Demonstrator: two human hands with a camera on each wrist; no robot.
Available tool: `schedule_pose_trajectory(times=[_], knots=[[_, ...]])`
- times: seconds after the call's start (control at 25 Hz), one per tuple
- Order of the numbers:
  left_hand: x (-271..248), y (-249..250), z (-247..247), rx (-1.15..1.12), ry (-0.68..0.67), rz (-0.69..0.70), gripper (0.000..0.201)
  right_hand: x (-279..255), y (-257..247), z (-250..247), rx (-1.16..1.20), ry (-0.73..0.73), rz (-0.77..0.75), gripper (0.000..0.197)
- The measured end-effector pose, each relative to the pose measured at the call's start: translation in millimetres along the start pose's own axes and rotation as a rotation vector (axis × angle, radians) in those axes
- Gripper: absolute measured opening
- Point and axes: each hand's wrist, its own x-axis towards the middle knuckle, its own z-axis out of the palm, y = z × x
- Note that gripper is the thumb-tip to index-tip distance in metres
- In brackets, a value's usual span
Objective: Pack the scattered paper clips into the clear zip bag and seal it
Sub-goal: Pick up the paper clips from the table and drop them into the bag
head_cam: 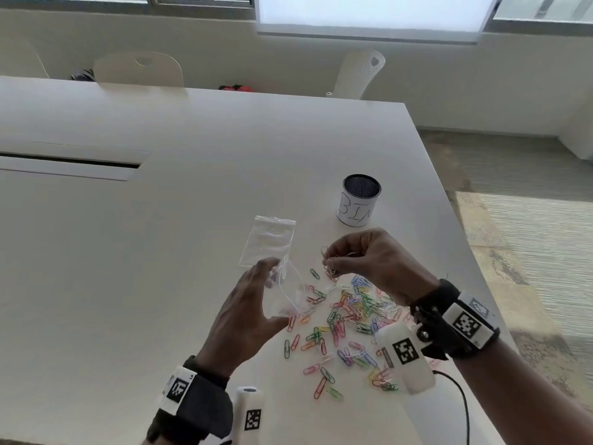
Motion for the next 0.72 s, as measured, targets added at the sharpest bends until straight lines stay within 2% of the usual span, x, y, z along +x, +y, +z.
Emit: schedule_pose_trajectory(times=[0.12,0.24,0.36,0.6,0.72], knots=[[2,2,3,0.011,0.014,0.005,0.080,-14,-26,22,0.009,-0.042,-0.052,0.012],[3,4,5,0.009,0.027,-0.006,0.081,-19,-32,46,-0.203,0.017,-0.133,0.004],[2,4,6,0.008,0.028,-0.015,0.081,-18,-31,55,-0.368,0.070,-0.185,0.004],[-1,5,7,-0.001,0.037,-0.018,0.078,-18,-38,54,-0.413,0.055,-0.207,0.008],[-3,2,4,-0.011,0.044,-0.019,0.076,-9,-37,35,-0.369,0.127,-0.210,0.009]])
